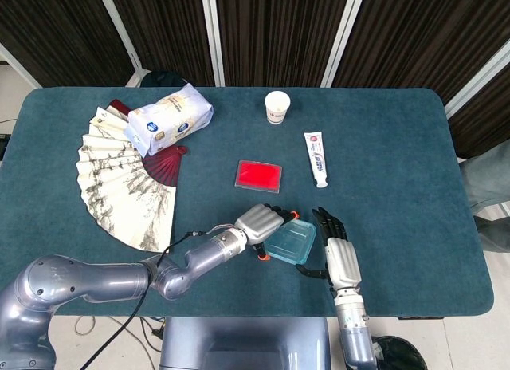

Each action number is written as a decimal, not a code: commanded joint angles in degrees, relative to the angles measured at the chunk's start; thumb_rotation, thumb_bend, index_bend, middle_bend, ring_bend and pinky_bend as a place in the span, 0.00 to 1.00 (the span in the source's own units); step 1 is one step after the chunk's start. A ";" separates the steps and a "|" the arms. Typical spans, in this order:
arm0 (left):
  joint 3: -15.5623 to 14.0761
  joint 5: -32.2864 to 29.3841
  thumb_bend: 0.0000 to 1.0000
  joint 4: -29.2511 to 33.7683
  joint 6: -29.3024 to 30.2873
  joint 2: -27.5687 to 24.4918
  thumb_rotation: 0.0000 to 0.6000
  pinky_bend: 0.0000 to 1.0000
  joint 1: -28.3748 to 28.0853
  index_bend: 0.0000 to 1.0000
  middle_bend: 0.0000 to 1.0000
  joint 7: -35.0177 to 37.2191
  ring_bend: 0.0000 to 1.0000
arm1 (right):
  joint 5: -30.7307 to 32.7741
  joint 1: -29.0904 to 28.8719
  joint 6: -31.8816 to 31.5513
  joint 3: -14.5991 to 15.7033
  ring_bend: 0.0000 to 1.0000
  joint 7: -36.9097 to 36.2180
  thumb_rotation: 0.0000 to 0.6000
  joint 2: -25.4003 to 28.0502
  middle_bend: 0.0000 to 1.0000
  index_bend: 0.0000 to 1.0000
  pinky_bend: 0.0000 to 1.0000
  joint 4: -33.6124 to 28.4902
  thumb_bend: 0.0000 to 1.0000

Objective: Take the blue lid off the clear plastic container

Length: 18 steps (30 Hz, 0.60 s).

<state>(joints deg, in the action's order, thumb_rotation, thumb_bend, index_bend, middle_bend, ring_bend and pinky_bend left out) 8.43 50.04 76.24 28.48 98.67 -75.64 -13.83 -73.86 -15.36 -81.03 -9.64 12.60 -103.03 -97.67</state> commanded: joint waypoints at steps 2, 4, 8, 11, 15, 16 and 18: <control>-0.26 -0.16 0.12 -0.12 -0.12 -0.01 1.00 0.42 -0.26 0.18 0.26 0.06 0.27 | 0.41 0.05 -0.05 -0.37 0.00 -0.01 1.00 -0.24 0.00 0.00 0.00 -0.16 0.24; -0.48 -0.26 0.12 -0.14 -0.22 -0.03 1.00 0.42 -0.43 0.18 0.26 0.05 0.27 | 0.83 0.04 0.02 -0.64 0.00 0.19 1.00 -0.32 0.00 0.00 0.00 -0.34 0.24; -0.72 -0.54 0.12 -0.11 -0.21 -0.06 1.00 0.42 -0.74 0.18 0.26 0.11 0.27 | 1.17 0.12 -0.16 -1.02 0.00 0.37 1.00 -0.36 0.00 0.00 0.00 -0.55 0.24; -1.01 -0.67 0.12 0.02 -0.20 -0.15 1.00 0.42 -1.04 0.18 0.26 -0.13 0.26 | 1.40 0.14 -0.27 -1.40 0.00 0.34 1.00 -0.38 0.00 0.00 0.00 -0.83 0.24; -1.01 -1.10 0.12 0.34 -0.01 -0.25 1.00 0.38 -1.25 0.17 0.23 0.05 0.22 | 1.54 0.12 -0.17 -1.46 0.00 0.58 1.00 -0.19 0.00 0.00 0.00 -0.91 0.24; -1.00 -1.18 0.12 0.41 -0.03 -0.30 1.00 0.36 -1.30 0.16 0.21 0.10 0.20 | 1.56 0.13 -0.13 -1.43 0.00 0.60 1.00 -0.15 0.00 0.00 0.00 -0.90 0.24; -0.80 -1.43 0.12 0.70 -0.26 -0.57 1.00 0.33 -1.44 0.14 0.19 0.43 0.17 | 1.51 0.17 -0.08 -1.32 0.00 0.54 1.00 0.00 0.00 0.00 0.00 -0.78 0.24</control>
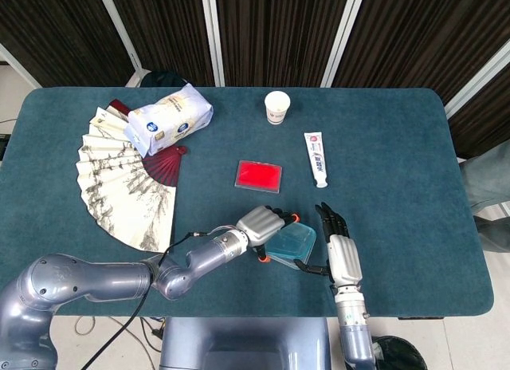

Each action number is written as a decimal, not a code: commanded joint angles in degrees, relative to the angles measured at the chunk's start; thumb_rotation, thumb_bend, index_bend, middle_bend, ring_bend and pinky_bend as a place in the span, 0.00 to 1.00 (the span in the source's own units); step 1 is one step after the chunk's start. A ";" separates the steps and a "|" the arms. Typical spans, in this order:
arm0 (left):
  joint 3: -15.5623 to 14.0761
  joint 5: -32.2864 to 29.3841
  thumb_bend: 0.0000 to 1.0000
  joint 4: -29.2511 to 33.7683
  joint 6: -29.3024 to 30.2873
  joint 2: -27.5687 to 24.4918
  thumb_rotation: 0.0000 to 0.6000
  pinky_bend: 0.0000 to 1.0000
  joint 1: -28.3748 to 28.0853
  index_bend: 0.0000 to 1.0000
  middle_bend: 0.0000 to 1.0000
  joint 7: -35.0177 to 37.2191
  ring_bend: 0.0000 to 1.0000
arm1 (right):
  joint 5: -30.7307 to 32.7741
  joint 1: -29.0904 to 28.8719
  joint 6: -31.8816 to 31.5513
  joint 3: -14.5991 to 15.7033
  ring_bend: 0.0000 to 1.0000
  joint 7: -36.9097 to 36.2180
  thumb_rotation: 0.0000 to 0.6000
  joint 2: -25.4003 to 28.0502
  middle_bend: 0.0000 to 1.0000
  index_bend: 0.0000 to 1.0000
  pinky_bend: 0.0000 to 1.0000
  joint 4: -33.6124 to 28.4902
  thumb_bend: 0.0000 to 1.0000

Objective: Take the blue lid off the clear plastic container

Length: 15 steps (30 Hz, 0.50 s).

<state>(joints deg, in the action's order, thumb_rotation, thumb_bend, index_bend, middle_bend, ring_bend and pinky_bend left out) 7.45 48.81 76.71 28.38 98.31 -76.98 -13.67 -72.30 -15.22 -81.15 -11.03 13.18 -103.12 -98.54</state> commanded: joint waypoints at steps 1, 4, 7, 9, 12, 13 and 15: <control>0.43 -0.48 0.12 0.45 -0.33 -0.38 1.00 0.33 -0.12 0.13 0.18 0.72 0.16 | -0.10 0.06 0.06 0.15 0.00 -0.08 1.00 0.17 0.00 0.00 0.00 0.25 0.24; 1.11 -1.35 0.12 1.01 -0.97 -0.87 1.00 0.32 -0.20 0.12 0.17 2.02 0.15 | -0.21 0.13 0.13 0.33 0.00 -0.34 1.00 0.25 0.00 0.00 0.00 0.64 0.24; 1.65 -2.21 0.12 1.56 -2.40 -1.53 1.00 0.32 -0.46 0.11 0.16 3.52 0.15 | -0.71 0.12 0.14 0.64 0.00 -0.47 1.00 0.23 0.00 0.00 0.00 1.16 0.24; 1.81 -2.64 0.12 1.83 -3.64 -1.99 1.00 0.32 -0.74 0.10 0.16 4.38 0.15 | -1.03 0.12 0.11 0.84 0.00 -0.52 1.00 0.14 0.00 0.00 0.00 1.45 0.24; 2.12 -3.06 0.12 2.15 -5.49 -2.61 1.00 0.32 -1.19 0.09 0.15 5.89 0.13 | -1.47 0.15 0.01 1.03 0.00 -0.79 1.00 -0.03 0.00 0.00 0.00 1.98 0.24; 2.14 -3.07 0.12 2.17 -5.87 -2.75 1.00 0.32 -1.32 0.08 0.15 6.26 0.13 | -1.49 0.17 0.01 1.02 0.00 -0.88 1.00 -0.07 0.00 0.00 0.00 2.08 0.24; 2.16 -2.86 0.12 2.09 -6.21 -2.90 1.00 0.32 -1.53 0.06 0.14 6.81 0.12 | -1.51 0.18 0.02 0.95 0.00 -1.02 1.00 -0.11 0.00 0.00 0.00 2.24 0.24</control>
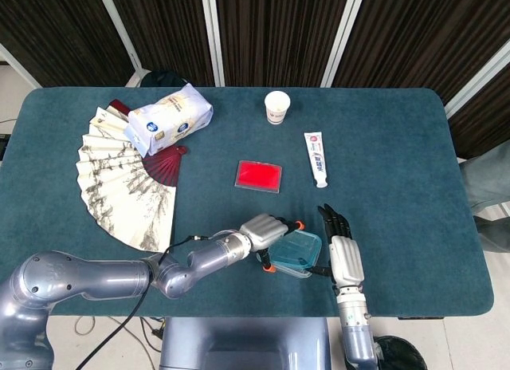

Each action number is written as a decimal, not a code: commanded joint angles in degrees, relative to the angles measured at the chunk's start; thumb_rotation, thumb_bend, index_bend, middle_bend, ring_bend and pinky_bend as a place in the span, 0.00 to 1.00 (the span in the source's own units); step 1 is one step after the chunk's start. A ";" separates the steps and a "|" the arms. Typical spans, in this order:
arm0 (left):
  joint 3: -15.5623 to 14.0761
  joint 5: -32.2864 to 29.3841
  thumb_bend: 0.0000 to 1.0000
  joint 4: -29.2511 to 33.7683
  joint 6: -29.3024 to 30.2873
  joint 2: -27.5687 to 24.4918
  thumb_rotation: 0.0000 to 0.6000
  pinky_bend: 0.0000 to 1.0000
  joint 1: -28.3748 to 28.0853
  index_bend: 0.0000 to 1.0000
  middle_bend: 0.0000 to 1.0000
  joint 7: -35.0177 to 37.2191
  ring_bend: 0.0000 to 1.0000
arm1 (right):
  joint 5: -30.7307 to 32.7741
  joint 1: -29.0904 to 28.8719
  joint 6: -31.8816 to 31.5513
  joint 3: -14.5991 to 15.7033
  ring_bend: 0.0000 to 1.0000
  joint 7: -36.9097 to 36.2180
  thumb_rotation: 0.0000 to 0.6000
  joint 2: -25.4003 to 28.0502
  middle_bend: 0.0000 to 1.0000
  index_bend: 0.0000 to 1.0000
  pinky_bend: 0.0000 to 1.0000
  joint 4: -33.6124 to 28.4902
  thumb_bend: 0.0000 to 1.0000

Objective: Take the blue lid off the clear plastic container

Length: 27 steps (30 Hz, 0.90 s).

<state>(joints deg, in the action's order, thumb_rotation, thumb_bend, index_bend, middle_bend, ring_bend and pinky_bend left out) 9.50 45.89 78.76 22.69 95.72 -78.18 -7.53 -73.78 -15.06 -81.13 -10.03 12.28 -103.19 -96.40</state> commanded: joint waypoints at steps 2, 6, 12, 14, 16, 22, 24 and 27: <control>0.05 0.32 0.12 -0.07 -0.63 -0.39 1.00 0.30 -0.49 0.01 0.12 0.98 0.10 | -0.26 0.03 -0.10 -0.08 0.00 -0.37 1.00 -0.05 0.00 0.00 0.00 0.29 0.24; -0.43 1.02 0.12 -0.45 -0.45 -0.51 1.00 0.28 -0.75 0.00 0.10 1.37 0.09 | -0.33 0.06 -0.06 -0.16 0.00 -0.67 1.00 -0.08 0.00 0.00 0.00 0.56 0.24; -1.01 1.47 0.09 -0.98 0.65 -0.49 1.00 0.26 -0.97 0.00 0.06 1.70 0.07 | -0.49 0.02 0.03 -0.24 0.00 -0.88 1.00 -0.15 0.00 0.00 0.00 0.73 0.24; -1.34 1.44 0.06 -1.20 1.09 -0.51 1.00 0.24 -1.15 0.00 0.04 1.48 0.06 | -0.62 0.04 0.01 -0.21 0.00 -1.05 1.00 -0.16 0.00 0.00 0.00 0.82 0.24; -1.66 1.30 0.04 -1.31 1.56 -0.53 1.00 0.23 -1.33 0.00 0.03 1.19 0.05 | -0.87 0.03 -0.02 -0.17 0.00 -1.30 1.00 -0.20 0.00 0.00 0.00 0.90 0.24; -2.70 -0.04 0.01 -1.32 3.38 -0.43 1.00 0.21 -1.90 0.00 0.00 -0.02 0.04 | -2.70 0.00 -0.37 0.18 0.00 -3.37 1.00 -0.45 0.00 0.01 0.00 1.57 0.24; -3.02 -0.48 0.00 -1.16 3.64 -0.49 1.00 0.20 -2.11 0.00 0.00 -0.38 0.04 | -3.36 -0.02 -0.53 0.27 0.00 -4.09 1.00 -0.58 0.00 0.06 0.00 1.89 0.24; -3.44 -0.80 0.00 -0.99 4.12 -0.52 1.00 0.20 -2.29 0.00 0.00 -0.89 0.04 | -4.46 -0.10 -0.74 0.44 0.00 -5.51 1.00 -0.79 0.00 0.16 0.00 2.38 0.24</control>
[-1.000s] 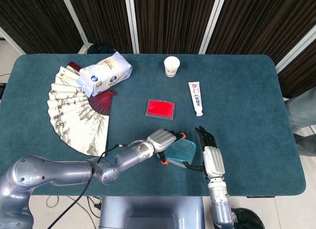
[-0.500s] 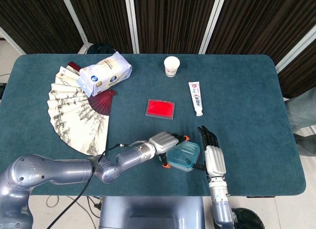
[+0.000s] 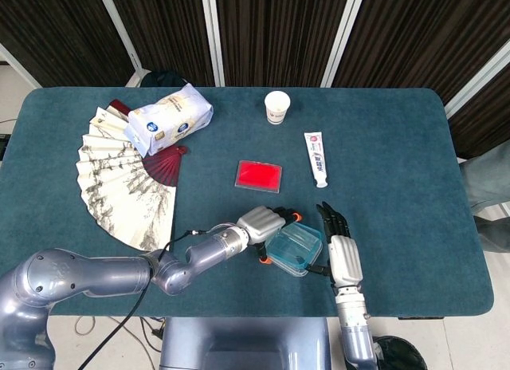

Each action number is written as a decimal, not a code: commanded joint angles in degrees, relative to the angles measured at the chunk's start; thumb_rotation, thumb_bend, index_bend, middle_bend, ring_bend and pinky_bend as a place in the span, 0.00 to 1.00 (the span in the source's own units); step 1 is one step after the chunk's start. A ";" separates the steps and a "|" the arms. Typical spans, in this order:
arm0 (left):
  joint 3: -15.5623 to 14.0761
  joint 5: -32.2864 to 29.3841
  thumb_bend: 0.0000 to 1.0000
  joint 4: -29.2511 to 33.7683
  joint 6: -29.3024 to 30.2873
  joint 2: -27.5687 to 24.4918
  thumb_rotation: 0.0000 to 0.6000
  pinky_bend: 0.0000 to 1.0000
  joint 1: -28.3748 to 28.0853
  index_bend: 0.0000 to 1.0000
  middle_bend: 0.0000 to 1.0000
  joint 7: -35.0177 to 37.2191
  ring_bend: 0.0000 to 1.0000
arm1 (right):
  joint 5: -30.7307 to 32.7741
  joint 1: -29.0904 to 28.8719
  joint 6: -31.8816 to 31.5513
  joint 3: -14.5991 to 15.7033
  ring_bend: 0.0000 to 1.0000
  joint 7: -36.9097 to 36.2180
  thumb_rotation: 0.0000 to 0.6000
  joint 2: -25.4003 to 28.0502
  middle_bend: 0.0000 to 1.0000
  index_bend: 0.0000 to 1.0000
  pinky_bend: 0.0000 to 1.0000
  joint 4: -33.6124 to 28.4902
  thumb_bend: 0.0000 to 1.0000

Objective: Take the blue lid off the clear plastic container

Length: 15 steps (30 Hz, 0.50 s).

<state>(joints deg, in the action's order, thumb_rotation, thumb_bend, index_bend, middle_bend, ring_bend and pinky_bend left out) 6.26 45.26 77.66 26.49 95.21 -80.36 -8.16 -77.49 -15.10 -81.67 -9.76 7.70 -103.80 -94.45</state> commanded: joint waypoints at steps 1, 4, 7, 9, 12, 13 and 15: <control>-0.26 -0.22 0.00 0.16 0.43 0.00 1.00 0.20 -0.12 0.00 0.00 -0.32 0.04 | -0.91 -0.08 -0.18 0.18 0.00 -1.09 1.00 -0.21 0.01 0.21 0.00 0.54 0.24; -0.36 -0.46 0.00 0.32 0.74 -0.01 1.00 0.20 -0.20 0.00 0.00 -0.49 0.04 | -1.28 -0.22 -0.02 0.20 0.00 -1.45 1.00 -0.19 0.07 0.36 0.00 0.75 0.24; -0.33 -0.47 0.00 0.66 0.76 -0.14 1.00 0.20 -0.23 0.00 0.00 -0.46 0.04 | -1.28 -0.30 0.20 0.16 0.00 -1.61 1.00 -0.14 0.09 0.47 0.00 0.76 0.29; -0.32 -0.37 0.00 0.88 0.69 -0.26 1.00 0.20 -0.24 0.00 0.00 -0.40 0.04 | -1.30 -0.32 0.36 0.23 0.00 -1.66 1.00 -0.07 0.10 0.50 0.00 0.70 0.36; -0.29 -0.09 0.00 1.15 0.76 -0.44 1.00 0.20 -0.11 0.00 0.00 -0.27 0.04 | -1.21 -0.31 0.61 0.37 0.00 -1.64 1.00 0.03 0.10 0.53 0.00 0.58 0.45; -0.28 -0.01 0.00 1.22 0.79 -0.52 1.00 0.20 -0.07 0.00 0.00 -0.22 0.04 | -1.14 -0.30 0.70 0.40 0.00 -1.60 1.00 0.07 0.10 0.54 0.00 0.52 0.47; -0.28 0.15 0.00 1.38 0.84 -0.69 1.00 0.20 0.03 0.00 0.00 -0.14 0.04 | -1.03 -0.31 0.85 0.42 0.00 -1.58 1.00 0.14 0.10 0.55 0.00 0.44 0.50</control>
<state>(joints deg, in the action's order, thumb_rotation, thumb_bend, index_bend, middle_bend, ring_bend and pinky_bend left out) 5.98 45.40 79.03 27.32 94.52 -80.34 -8.31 -78.52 -15.40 -80.83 -9.34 6.13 -103.67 -94.01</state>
